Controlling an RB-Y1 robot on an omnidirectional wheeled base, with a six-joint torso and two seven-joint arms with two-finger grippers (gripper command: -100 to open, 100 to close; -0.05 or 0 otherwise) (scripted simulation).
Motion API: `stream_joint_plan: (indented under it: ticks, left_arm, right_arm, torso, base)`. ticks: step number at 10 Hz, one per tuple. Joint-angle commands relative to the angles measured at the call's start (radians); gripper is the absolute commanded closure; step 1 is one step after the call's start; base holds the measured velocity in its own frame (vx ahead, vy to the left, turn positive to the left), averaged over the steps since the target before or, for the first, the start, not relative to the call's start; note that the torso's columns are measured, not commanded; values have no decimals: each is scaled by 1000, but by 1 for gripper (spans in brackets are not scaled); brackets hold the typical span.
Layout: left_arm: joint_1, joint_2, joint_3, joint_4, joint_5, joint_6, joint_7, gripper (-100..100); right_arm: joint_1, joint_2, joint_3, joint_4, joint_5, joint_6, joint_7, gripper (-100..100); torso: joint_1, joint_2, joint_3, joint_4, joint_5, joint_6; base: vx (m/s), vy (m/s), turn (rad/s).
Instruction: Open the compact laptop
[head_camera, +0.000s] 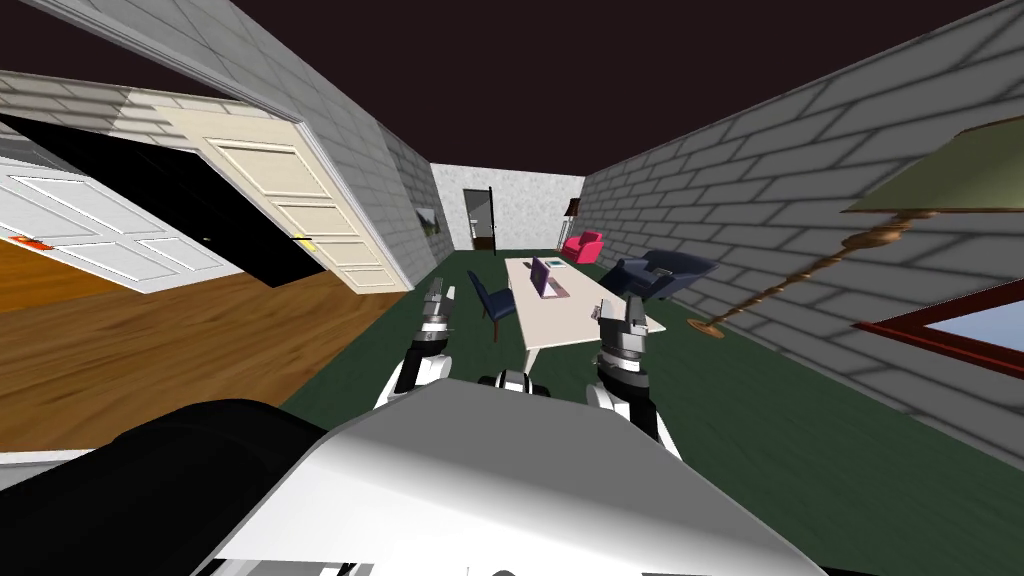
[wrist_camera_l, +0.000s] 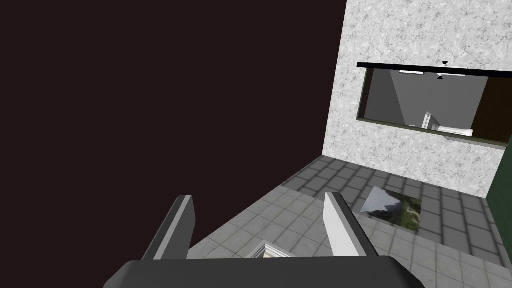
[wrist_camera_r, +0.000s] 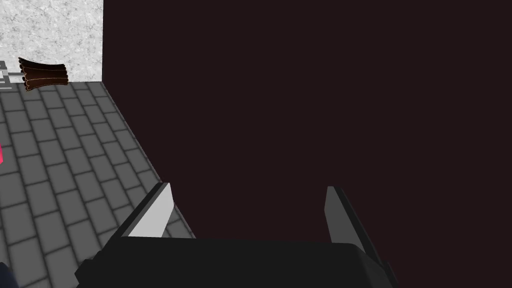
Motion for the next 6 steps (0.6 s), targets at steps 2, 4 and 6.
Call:
stream_joint_plan:
  ticks: [2, 4, 6]
  left_arm:
    - [0, 0, 0, 0, 0, 0, 0, 0]
    - [0, 0, 0, 0, 0, 0, 0, 0]
    - [0, 0, 0, 0, 0, 0, 0, 0]
  right_arm:
    - [54, -61, -39, 84, 26, 48, 71, -100]
    - [74, -81, -57, 116, 33, 61, 94, -100]
    - [117, -125, -97, 187, 48, 87, 146, -100]
  torso:
    - [0, 2, -6, 3, 0, 0]
    - [-1, 2, -6, 4, 0, 0]
    - [-3, 0, -7, 3, -1, 0]
  base:
    - [-45, 69, 207]
    - [-34, 63, 182]
    - [-17, 62, 247]
